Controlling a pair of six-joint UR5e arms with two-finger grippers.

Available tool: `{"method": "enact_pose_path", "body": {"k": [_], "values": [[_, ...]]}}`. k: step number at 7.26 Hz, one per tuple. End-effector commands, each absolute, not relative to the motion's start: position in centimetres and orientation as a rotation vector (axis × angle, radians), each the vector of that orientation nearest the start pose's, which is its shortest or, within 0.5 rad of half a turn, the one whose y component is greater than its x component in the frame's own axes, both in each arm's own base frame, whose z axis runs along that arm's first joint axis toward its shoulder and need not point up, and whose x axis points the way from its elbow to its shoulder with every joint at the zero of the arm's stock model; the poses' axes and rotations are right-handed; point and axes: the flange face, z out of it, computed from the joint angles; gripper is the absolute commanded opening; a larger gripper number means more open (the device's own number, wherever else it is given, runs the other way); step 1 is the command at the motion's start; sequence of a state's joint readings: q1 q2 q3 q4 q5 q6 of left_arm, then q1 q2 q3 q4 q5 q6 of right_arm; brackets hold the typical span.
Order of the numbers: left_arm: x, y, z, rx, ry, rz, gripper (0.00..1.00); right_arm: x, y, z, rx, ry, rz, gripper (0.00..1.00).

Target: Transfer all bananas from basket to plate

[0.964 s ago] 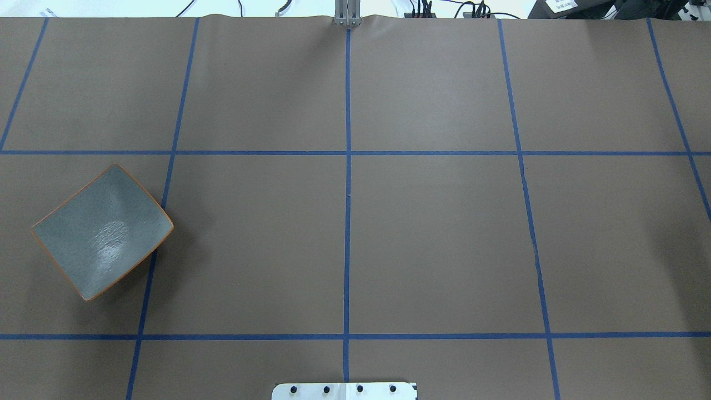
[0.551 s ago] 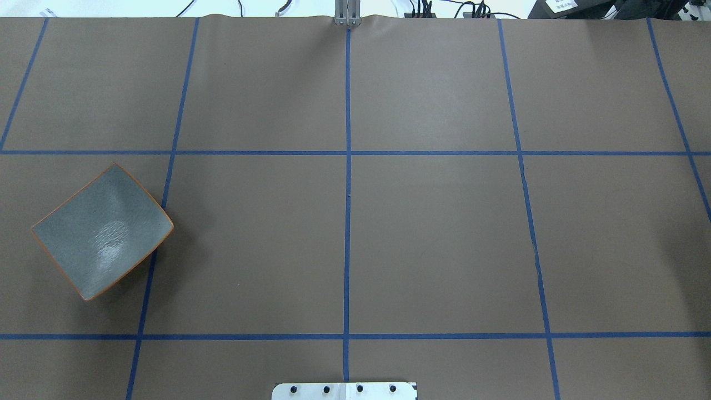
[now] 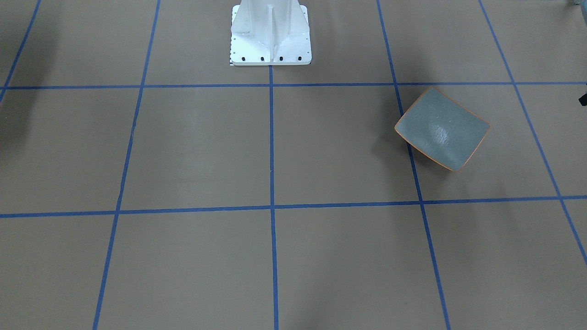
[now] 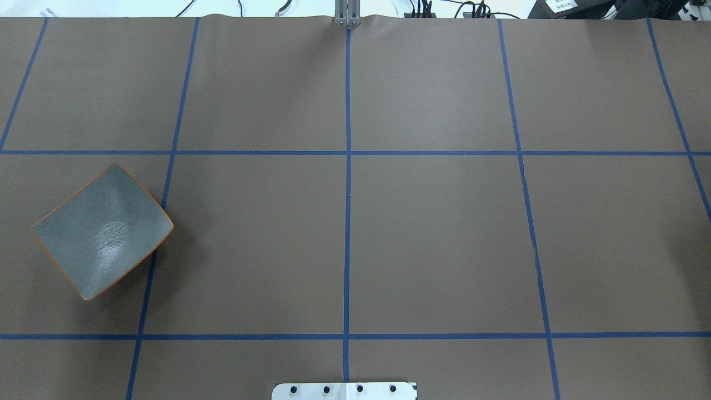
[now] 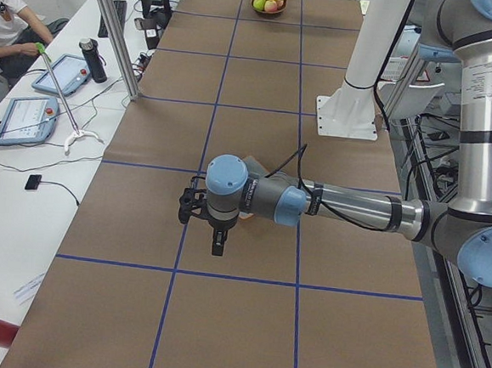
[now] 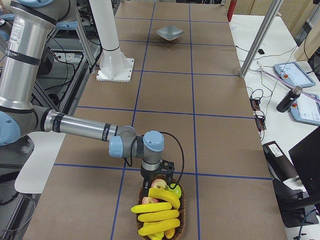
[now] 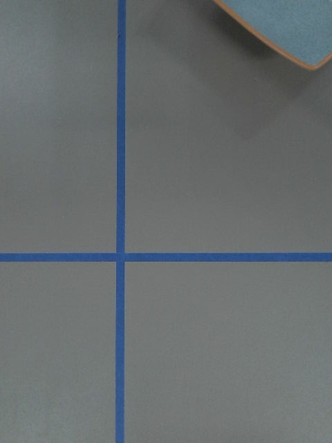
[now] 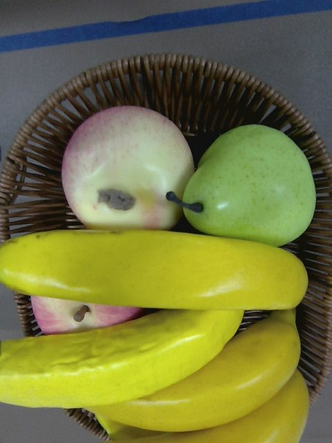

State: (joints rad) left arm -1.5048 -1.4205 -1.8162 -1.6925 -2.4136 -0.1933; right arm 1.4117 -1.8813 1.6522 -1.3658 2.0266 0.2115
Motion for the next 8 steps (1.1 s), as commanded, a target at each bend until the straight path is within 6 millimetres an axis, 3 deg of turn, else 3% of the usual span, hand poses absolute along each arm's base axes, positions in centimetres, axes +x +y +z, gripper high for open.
{"method": "enact_pose_path", "body": {"k": [1, 2, 5, 8], "values": [[-3.1, -44.1, 58.7, 0.098, 0.858, -0.028, 1.00, 3.3, -36.0, 75.9, -0.091, -0.437, 0.062, 0.87], [-3.1, -44.1, 58.7, 0.097, 0.858, -0.028, 1.00, 3.3, -36.0, 75.9, -0.092, -0.439, 0.063, 0.81], [-3.2, -44.1, 58.6, 0.102, 0.858, -0.027, 1.00, 3.2, -35.8, 76.2, -0.100, -0.442, 0.060, 0.78], [-3.3, -43.1, 58.4, 0.104, 0.858, -0.025, 1.00, 3.2, -35.8, 76.3, -0.102, -0.443, 0.061, 0.67]]}}
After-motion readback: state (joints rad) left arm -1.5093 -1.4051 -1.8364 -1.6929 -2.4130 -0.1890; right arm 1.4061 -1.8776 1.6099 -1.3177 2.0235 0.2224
